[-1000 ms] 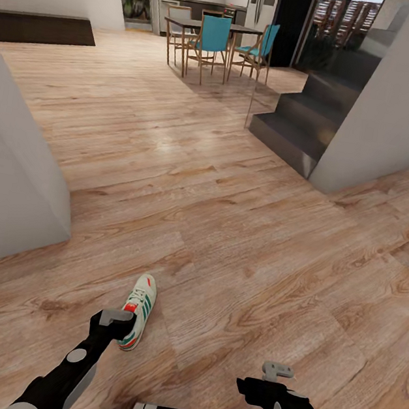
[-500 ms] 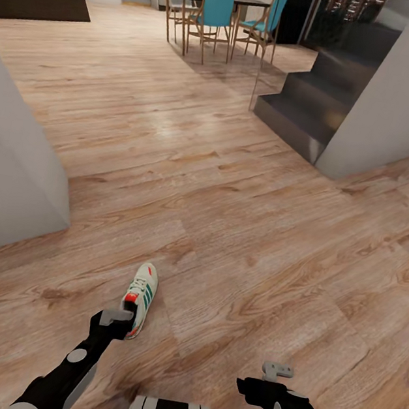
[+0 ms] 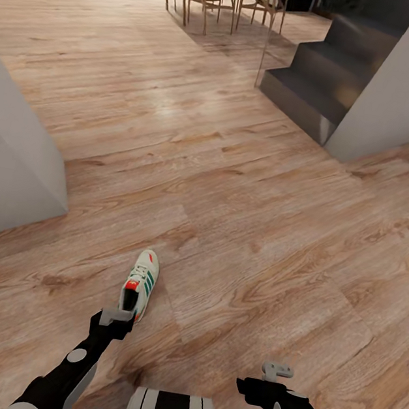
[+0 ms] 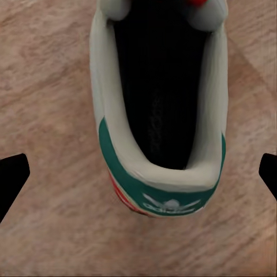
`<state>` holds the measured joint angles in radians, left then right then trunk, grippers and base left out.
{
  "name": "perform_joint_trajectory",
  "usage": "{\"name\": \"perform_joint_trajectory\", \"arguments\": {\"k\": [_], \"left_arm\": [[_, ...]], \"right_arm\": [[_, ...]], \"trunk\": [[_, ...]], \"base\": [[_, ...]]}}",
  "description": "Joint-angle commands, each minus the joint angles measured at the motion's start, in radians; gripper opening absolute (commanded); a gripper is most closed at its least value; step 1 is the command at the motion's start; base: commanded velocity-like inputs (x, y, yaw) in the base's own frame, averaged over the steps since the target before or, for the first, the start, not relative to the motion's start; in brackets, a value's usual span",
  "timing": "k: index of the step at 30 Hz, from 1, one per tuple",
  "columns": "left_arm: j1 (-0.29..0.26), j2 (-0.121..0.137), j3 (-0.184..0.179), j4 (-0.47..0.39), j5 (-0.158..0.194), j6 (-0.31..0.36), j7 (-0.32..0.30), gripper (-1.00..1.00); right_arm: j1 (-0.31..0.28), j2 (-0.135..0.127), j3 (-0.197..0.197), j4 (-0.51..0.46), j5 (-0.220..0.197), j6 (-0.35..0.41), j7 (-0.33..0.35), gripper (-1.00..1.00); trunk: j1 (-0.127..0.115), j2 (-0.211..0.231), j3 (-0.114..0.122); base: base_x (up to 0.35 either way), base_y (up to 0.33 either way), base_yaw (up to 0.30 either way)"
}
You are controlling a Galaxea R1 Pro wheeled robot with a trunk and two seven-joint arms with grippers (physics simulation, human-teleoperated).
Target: Pick up the two gym shoes and the two sandals from the corridor floor and place them onto the hallstand (shoe rack) in the corridor, making sure they are on the rack and not on the floor. Arrange them so the two gym shoes are next to each other and the two sandals are next to each other.
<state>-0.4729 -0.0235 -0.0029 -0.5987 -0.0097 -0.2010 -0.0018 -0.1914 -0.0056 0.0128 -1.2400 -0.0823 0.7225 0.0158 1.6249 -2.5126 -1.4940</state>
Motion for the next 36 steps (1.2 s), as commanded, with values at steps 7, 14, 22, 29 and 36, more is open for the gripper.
{"name": "perform_joint_trajectory", "arguments": {"k": [7, 14, 22, 29, 36], "left_arm": [[-0.001, 0.0, 0.0, 0.0, -0.001, -0.003, -0.001, 1.0], [0.0, 0.0, 0.0, 0.0, -0.001, -0.003, -0.001, 1.0], [0.0, 0.0, 0.0, 0.0, -0.002, -0.004, -0.001, 1.0], [-0.001, 0.0, 0.0, 0.0, -0.001, -0.004, -0.001, 1.0], [0.0, 0.0, 0.0, 0.0, -0.002, -0.005, -0.001, 1.0]], "right_arm": [[0.0, -0.001, 0.001, -0.001, -0.008, 0.003, -0.003, 1.0], [0.0, -0.001, 0.001, -0.001, -0.008, 0.003, -0.003, 1.0], [0.0, -0.001, 0.001, -0.001, -0.008, 0.003, -0.003, 1.0], [0.0, -0.001, 0.001, -0.001, -0.008, 0.003, -0.003, 1.0], [0.0, -0.001, 0.001, -0.001, -0.008, 0.003, -0.003, 1.0]], "trunk": [[0.003, -0.002, -0.039], [0.006, -0.003, -0.074], [0.006, -0.003, -0.078], [0.006, -0.003, -0.078], [0.006, -0.003, -0.078]], "base": [[0.0, 0.0, 0.0], [0.0, 0.0, 0.0], [0.0, 0.0, 0.0], [0.084, 0.0, 0.0], [0.015, 0.0, 0.0]]}}
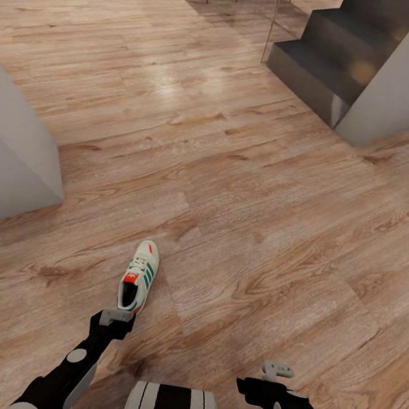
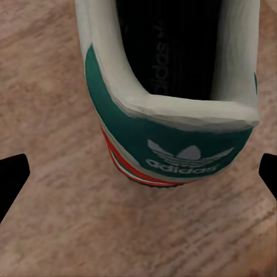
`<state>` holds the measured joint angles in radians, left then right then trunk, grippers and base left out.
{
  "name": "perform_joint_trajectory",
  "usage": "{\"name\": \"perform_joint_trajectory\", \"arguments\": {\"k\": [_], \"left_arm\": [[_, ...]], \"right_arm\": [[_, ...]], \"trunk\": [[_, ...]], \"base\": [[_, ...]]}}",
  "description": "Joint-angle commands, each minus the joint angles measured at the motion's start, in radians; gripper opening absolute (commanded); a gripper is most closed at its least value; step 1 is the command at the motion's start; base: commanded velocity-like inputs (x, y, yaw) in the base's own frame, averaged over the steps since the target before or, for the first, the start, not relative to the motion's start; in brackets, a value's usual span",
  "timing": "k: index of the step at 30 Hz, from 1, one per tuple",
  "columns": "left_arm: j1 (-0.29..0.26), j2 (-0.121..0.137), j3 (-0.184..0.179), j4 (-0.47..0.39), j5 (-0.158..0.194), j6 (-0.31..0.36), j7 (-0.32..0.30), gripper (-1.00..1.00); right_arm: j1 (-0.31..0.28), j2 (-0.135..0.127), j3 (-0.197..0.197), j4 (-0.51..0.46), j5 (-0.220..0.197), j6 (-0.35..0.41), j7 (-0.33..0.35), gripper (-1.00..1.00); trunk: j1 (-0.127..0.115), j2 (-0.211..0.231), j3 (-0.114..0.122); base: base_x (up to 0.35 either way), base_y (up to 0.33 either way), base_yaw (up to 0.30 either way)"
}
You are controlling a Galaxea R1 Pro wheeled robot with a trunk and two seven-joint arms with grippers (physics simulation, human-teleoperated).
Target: Pick up the two gym shoes and the two sandals from the corridor floor and place them onto the hallstand (shoe rack) in the corridor, making sure they are on the rack and not on the floor. Arrange them so the two gym shoes are next to each other and the two sandals are next to each other.
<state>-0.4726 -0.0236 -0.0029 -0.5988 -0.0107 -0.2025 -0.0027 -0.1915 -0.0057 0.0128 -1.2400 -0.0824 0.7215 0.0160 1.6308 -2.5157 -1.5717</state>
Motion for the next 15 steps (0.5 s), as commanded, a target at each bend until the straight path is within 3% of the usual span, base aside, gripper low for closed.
{"name": "perform_joint_trajectory", "arguments": {"k": [1, 15], "left_arm": [[0.0, 0.0, 0.0, 0.001, -0.001, -0.003, 0.0, 1.0], [0.0, 0.0, 0.0, 0.001, -0.001, -0.003, 0.0, 1.0]], "right_arm": [[0.0, -0.001, 0.001, -0.001, -0.008, 0.004, -0.003, 1.0], [0.0, 0.0, 0.001, -0.001, -0.008, 0.004, -0.003, 1.0]], "trunk": [[0.0, 0.0, 0.0], [0.0, 0.0, 0.0]], "base": [[0.005, 0.0, 0.0], [0.025, 0.0, 0.0]]}}
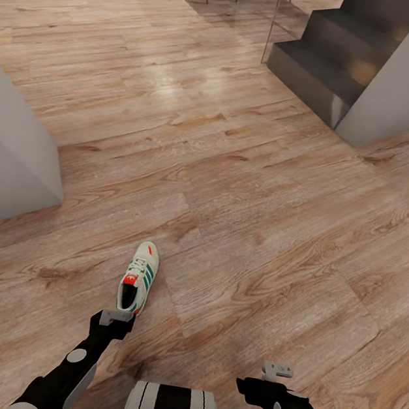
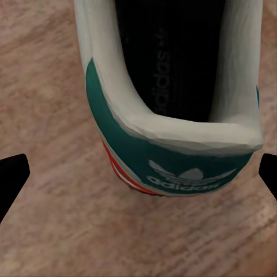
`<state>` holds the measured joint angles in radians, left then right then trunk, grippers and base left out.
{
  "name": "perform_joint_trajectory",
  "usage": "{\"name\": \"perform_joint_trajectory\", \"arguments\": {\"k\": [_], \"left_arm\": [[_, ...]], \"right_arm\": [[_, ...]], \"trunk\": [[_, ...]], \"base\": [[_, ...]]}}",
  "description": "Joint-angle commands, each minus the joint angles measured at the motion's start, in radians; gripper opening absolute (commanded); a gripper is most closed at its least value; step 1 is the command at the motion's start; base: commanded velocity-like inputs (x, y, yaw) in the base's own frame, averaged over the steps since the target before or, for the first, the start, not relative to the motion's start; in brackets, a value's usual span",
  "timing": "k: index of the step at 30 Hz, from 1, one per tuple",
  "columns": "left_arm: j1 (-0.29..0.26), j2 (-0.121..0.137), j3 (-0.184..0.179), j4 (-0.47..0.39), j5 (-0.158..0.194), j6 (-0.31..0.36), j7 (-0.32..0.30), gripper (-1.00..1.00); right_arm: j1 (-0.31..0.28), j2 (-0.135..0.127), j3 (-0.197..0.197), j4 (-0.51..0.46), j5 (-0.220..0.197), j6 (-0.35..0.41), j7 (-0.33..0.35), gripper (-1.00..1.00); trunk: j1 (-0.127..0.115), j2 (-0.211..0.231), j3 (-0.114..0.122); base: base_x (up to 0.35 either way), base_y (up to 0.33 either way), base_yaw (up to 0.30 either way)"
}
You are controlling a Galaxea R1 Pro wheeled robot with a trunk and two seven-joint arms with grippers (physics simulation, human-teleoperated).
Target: Pick up the two gym shoes and the two sandals from the corridor floor and place them onto the hallstand (shoe rack) in the corridor, making sure they are on the rack and not on the floor. Arrange them so the two gym shoes are next to each other and the two sandals are next to each other.
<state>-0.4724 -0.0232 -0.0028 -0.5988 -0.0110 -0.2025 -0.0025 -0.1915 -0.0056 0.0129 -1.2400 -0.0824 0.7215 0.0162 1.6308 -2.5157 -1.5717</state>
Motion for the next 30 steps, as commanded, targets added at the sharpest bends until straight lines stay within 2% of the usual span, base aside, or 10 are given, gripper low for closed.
{"name": "perform_joint_trajectory", "arguments": {"k": [1, 30], "left_arm": [[0.0, 0.0, 0.0, 0.001, -0.001, -0.003, 0.0, 1.0], [-0.001, 0.0, 0.0, 0.001, -0.001, -0.003, 0.001, 1.0]], "right_arm": [[0.0, -0.001, 0.001, -0.001, -0.008, 0.004, -0.003, 1.0], [0.0, -0.001, 0.001, -0.001, -0.008, 0.004, -0.003, 1.0]], "trunk": [[0.0, 0.0, 0.0], [0.0, 0.0, 0.0]], "base": [[0.003, 0.0, 0.0], [0.01, -0.014, 0.0]]}}
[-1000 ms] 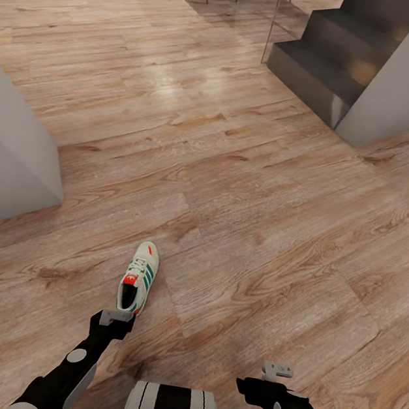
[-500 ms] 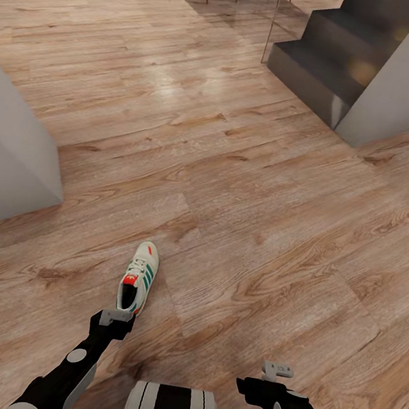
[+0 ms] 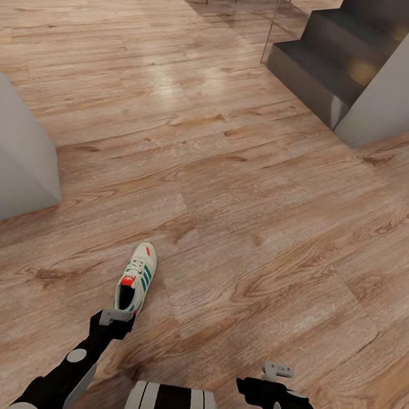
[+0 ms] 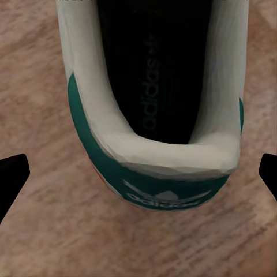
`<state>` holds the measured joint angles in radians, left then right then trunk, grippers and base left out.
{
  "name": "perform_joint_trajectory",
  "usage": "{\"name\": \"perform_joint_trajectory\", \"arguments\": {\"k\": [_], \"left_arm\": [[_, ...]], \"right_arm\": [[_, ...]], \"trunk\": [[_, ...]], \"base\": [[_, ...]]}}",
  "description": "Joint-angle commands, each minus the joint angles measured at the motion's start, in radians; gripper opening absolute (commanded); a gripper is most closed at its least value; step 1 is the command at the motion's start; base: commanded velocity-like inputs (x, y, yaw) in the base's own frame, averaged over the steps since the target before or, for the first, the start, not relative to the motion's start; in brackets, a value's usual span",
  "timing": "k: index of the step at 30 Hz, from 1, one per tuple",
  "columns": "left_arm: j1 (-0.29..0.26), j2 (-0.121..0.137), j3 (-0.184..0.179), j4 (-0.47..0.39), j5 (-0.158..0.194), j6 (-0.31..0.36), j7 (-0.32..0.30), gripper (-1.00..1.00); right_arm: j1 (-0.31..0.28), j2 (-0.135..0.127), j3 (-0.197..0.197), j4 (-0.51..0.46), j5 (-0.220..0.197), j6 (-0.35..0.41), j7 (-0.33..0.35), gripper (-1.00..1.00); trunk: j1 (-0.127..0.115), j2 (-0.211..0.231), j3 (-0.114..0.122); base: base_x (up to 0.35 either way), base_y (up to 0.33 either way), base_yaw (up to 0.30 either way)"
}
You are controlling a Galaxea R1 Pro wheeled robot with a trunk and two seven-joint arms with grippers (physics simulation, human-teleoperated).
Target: Pick up the two gym shoes and the two sandals from the corridor floor and place them onto the hallstand (shoe rack) in the corridor, making sure they are on the rack and not on the floor. Arrange them so the two gym shoes are next to each other and the two sandals are next to each other.
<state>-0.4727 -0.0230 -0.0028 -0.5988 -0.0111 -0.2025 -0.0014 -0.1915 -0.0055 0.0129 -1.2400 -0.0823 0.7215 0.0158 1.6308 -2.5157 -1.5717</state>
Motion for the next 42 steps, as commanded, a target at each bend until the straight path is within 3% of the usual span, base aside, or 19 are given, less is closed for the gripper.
{"name": "perform_joint_trajectory", "arguments": {"k": [1, 10, 15, 42], "left_arm": [[0.0, 0.0, 0.0, 0.001, -0.001, -0.003, 0.0, 1.0], [0.0, 0.0, 0.0, 0.001, 0.0, -0.003, 0.0, 1.0], [-0.001, 0.0, 0.0, 0.001, 0.0, -0.003, 0.0, 1.0], [0.0, 0.0, 0.003, 0.001, 0.002, -0.003, 0.0, 1.0]], "right_arm": [[0.0, -0.001, 0.001, -0.001, -0.008, 0.004, -0.003, 1.0], [0.0, -0.001, 0.002, -0.001, -0.008, 0.004, -0.003, 1.0], [0.0, -0.001, 0.001, -0.001, -0.008, 0.004, -0.003, 1.0], [0.0, -0.001, 0.001, -0.001, -0.008, 0.004, -0.003, 1.0]], "trunk": [[0.0, 0.0, 0.0], [0.0, 0.0, -0.003], [0.002, -0.001, -0.029], [0.002, -0.001, -0.031]], "base": [[0.0, 0.0, 0.0], [0.0, 0.0, 0.0], [0.0, 0.0, 0.0], [0.027, -0.015, 0.0]]}}
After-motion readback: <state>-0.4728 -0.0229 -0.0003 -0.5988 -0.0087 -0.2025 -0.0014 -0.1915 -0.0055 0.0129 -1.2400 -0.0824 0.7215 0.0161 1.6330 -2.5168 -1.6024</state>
